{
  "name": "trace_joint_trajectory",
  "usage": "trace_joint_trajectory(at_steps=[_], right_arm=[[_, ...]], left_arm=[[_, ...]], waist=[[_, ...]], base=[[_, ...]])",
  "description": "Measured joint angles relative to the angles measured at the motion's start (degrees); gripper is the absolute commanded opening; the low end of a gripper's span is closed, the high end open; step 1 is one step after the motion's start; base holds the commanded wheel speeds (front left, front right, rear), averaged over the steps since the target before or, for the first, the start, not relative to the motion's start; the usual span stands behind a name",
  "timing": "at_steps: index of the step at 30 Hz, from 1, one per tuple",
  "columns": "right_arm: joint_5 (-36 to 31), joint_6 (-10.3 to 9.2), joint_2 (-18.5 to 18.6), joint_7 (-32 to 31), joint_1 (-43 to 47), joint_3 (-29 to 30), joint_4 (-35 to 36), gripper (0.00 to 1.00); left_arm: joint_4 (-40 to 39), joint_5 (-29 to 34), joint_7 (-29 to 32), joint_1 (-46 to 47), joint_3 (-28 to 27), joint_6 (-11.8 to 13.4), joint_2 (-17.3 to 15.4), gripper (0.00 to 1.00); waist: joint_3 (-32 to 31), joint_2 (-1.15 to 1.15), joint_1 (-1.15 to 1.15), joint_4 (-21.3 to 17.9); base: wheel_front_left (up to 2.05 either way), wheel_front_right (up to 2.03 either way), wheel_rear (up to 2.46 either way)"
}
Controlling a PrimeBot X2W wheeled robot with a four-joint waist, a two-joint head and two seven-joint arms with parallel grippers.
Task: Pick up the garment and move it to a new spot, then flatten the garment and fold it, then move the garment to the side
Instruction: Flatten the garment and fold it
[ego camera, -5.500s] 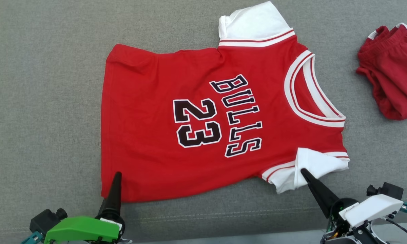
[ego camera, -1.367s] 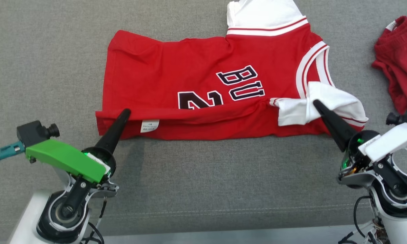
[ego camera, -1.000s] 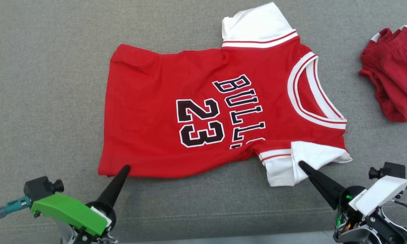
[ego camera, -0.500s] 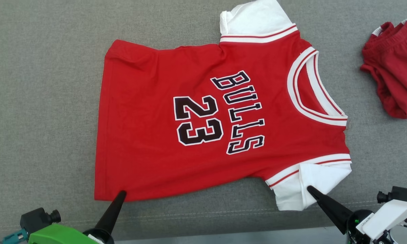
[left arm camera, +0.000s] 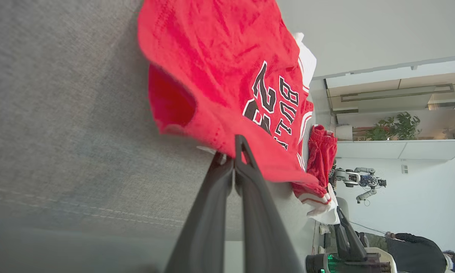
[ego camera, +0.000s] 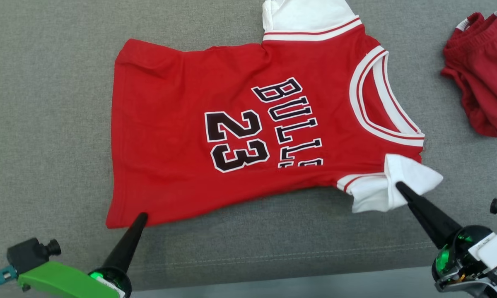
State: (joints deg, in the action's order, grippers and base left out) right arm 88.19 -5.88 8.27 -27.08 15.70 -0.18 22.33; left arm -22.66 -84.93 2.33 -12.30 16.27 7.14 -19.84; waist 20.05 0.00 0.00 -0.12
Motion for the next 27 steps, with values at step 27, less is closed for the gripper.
trace_joint_trajectory(at_steps=[27], right_arm=[[-3.6,-1.35,5.1,-2.8,-16.0,-1.0,-5.6,0.00]], left_arm=[[6.8,1.2,11.0,20.5,1.7,0.0,-3.1,0.00]], waist=[[6.1,0.00,0.00,-1.1]], base=[[0.00,0.00,0.00]])
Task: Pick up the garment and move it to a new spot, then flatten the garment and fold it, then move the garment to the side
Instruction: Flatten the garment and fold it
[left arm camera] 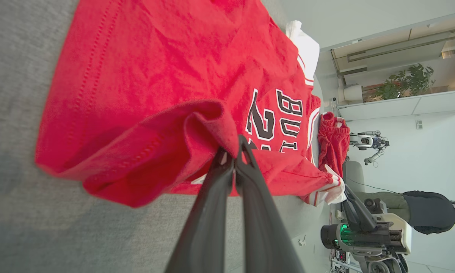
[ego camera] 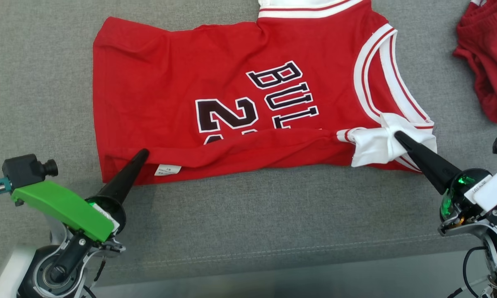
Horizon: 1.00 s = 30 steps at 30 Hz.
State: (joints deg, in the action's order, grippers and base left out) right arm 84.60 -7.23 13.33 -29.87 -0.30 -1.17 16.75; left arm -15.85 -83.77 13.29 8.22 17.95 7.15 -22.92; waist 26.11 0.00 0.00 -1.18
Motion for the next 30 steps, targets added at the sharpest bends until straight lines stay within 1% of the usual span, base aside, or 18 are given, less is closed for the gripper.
trace_joint_trajectory(at_steps=[8,14,20,30], right_arm=[[-1.0,-0.01,0.2,-0.6,-4.9,-0.6,-3.8,0.00],[-1.9,-0.01,0.1,-1.2,-6.8,-1.7,-7.0,0.00],[-2.2,-0.01,-0.1,-1.3,-9.1,-1.7,-8.8,0.00],[-3.5,-0.01,-0.3,-1.3,-12.8,-1.3,-11.5,0.00]], left_arm=[[4.5,0.4,2.0,5.1,0.8,0.0,0.7,0.00],[7.6,1.1,2.6,8.8,0.7,0.0,2.0,0.00],[10.0,2.4,2.9,10.1,0.7,0.0,2.8,0.00],[12.7,2.8,3.4,12.5,0.9,0.0,4.4,0.00]], waist=[[2.2,0.00,0.00,0.6],[3.2,0.00,0.00,1.1],[3.4,0.00,0.00,1.3],[3.3,0.00,0.00,1.4]], base=[[0.00,0.00,0.00],[0.00,0.00,0.00],[0.00,0.00,0.00],[0.00,0.00,0.00]])
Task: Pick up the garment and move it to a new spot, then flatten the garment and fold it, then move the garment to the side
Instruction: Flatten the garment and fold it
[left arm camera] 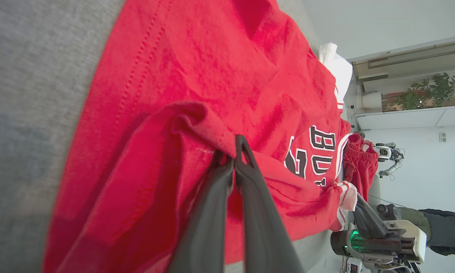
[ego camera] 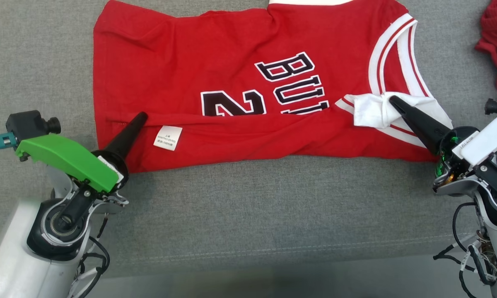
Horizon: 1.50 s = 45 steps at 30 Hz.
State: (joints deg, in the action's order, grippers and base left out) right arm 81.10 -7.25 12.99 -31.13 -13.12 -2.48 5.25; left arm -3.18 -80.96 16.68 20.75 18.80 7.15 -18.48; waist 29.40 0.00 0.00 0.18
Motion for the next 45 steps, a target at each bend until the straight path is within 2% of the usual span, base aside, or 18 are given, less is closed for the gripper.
trace_joint_trajectory(at_steps=[1,2,4,5,6,8,9,10,18,20,23,25,26,27,28,34,38,45], right_arm=[[0.0,-0.01,0.0,0.0,-0.2,0.0,-0.3,0.00],[-0.2,-0.01,0.0,0.0,-0.5,0.1,-0.6,0.05],[-0.5,-0.01,-0.2,0.0,-0.8,0.2,-1.0,0.07],[-0.5,-0.01,-0.3,0.1,-1.0,0.4,-1.3,0.09],[-0.5,-0.01,-0.3,0.1,-1.1,0.5,-1.6,0.16],[-0.7,-0.01,-0.4,0.3,-1.6,0.8,-2.3,0.45],[-0.9,-0.01,-0.4,0.4,-1.8,1.0,-2.5,0.88],[-1.1,-0.01,-0.5,0.7,-2.0,1.1,-2.8,1.00],[-1.9,-0.01,-1.0,1.5,-2.8,1.4,-5.2,1.00],[-1.9,-0.01,-1.1,1.5,-2.8,1.4,-5.4,1.00],[-1.9,-0.01,-1.5,1.6,-2.8,1.5,-6.3,1.00],[-2.0,-0.01,-1.7,2.7,-2.8,2.3,-6.7,1.00],[-2.1,-0.01,-1.6,3.0,-2.8,2.7,-7.0,1.00],[-2.4,-0.01,-1.6,3.4,-2.8,3.1,-7.2,1.00],[-2.5,-0.01,-1.6,3.6,-2.9,3.6,-7.4,1.00],[-2.5,-0.02,-2.0,6.7,-2.8,6.8,-7.1,1.00],[-2.5,-0.37,-3.9,8.2,-1.5,6.8,-4.6,1.00],[-0.9,-0.35,-9.7,9.6,8.2,4.7,-4.0,1.00]], left_arm=[[0.2,0.0,0.0,0.3,0.0,0.0,0.2,0.00],[0.4,0.0,0.0,0.5,-0.1,0.0,0.4,0.00],[0.6,0.1,0.0,0.9,-0.1,0.0,0.8,0.00],[0.6,0.1,0.0,1.0,-0.2,0.0,0.9,0.00],[0.7,0.1,0.0,1.1,-0.2,0.0,1.0,0.00],[1.0,0.1,-0.1,1.2,-0.3,0.0,1.3,0.00],[1.2,0.1,-0.1,1.3,-0.5,0.0,1.5,0.00],[1.5,0.2,-0.2,1.5,-0.5,0.0,1.6,0.00],[3.3,0.2,-0.7,1.5,-0.8,0.0,2.9,0.00],[3.6,0.2,-0.7,1.5,-0.8,0.0,3.1,0.15],[4.6,0.2,-1.1,1.5,-0.9,0.0,3.4,0.25],[5.2,0.2,-1.4,1.3,-1.0,0.0,3.5,0.38],[5.6,0.2,-1.7,1.2,-1.1,0.0,3.5,0.48],[6.0,0.2,-1.8,1.0,-1.4,0.0,3.6,0.84],[6.3,0.3,-2.3,0.6,-1.7,0.0,3.7,1.00],[7.0,0.1,-4.9,-2.1,-4.0,0.0,5.0,1.00],[4.5,-0.6,-7.7,-3.8,-6.2,0.0,6.7,1.00],[1.7,-4.9,-10.8,-10.2,-6.9,0.0,12.9,1.00]], waist=[[0.0,0.00,0.00,0.0],[-0.1,0.00,0.00,0.1],[-0.1,0.00,0.00,0.2],[-0.2,0.00,0.00,0.2],[-0.2,0.00,0.00,0.3],[-0.4,0.00,0.00,0.4],[-0.5,0.00,0.00,0.4],[-0.6,0.00,0.00,0.4],[-2.3,0.00,0.00,0.6],[-2.4,0.00,0.00,0.6],[-3.1,0.00,0.00,0.6],[-3.7,0.00,0.00,0.6],[-4.0,0.00,0.00,0.6],[-4.3,0.00,0.00,0.5],[-4.6,0.00,0.00,0.5],[-6.7,0.00,0.00,0.4],[-7.7,0.00,0.00,0.5],[-8.1,0.00,0.00,0.2]], base=[[0.00,0.00,0.00],[0.00,0.00,0.00],[0.00,0.00,0.00],[0.00,0.00,0.00],[0.00,0.00,0.00],[0.00,0.00,0.00],[0.00,0.00,0.00],[0.00,0.00,0.00],[0.00,0.00,0.00],[0.00,0.00,0.00],[0.00,0.00,0.00],[0.00,0.00,0.00],[0.00,0.00,0.00],[0.00,0.00,0.00],[0.00,0.00,0.00],[0.00,0.00,0.00],[0.00,0.00,0.00],[0.00,0.00,0.00]])
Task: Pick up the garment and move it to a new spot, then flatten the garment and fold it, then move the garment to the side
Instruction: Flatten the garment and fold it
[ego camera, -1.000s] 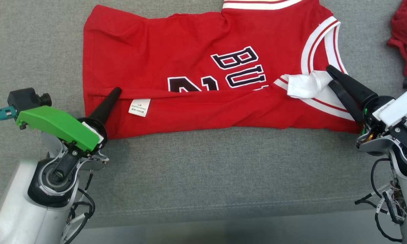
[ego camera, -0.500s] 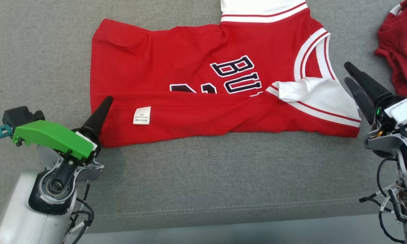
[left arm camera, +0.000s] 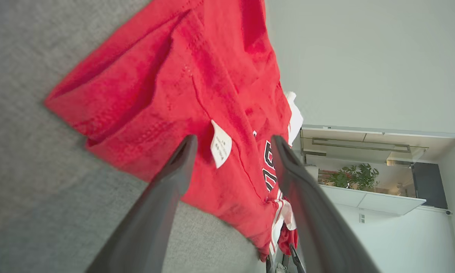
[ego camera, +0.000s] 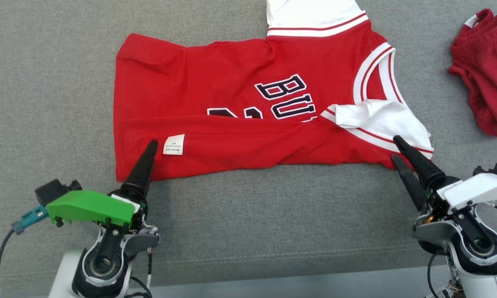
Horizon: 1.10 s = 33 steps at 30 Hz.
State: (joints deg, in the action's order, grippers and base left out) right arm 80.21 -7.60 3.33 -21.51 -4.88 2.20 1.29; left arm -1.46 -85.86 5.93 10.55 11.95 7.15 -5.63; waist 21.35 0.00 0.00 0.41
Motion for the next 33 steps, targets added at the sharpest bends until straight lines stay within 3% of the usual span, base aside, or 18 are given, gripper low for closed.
trace_joint_trajectory(at_steps=[5,22,33], right_arm=[[0.0,0.03,0.0,1.5,3.1,-0.3,-0.5,1.00],[1.5,1.71,-0.6,3.8,8.7,-3.9,2.7,1.00],[2.6,1.77,-0.8,6.2,8.9,-2.1,2.7,1.00]], left_arm=[[-0.4,-2.8,-0.9,-2.9,-0.2,0.0,2.6,1.00],[-3.3,-3.6,-3.2,-8.6,-1.0,0.0,1.6,1.00],[-1.5,-5.8,-3.2,-8.6,-1.3,0.0,1.8,1.00]], waist=[[0.1,0.00,0.00,-0.2],[0.1,0.00,0.00,-1.0],[1.0,0.00,0.00,-1.2]], base=[[0.00,0.00,0.00],[0.00,0.00,0.00],[0.00,0.00,0.00]])
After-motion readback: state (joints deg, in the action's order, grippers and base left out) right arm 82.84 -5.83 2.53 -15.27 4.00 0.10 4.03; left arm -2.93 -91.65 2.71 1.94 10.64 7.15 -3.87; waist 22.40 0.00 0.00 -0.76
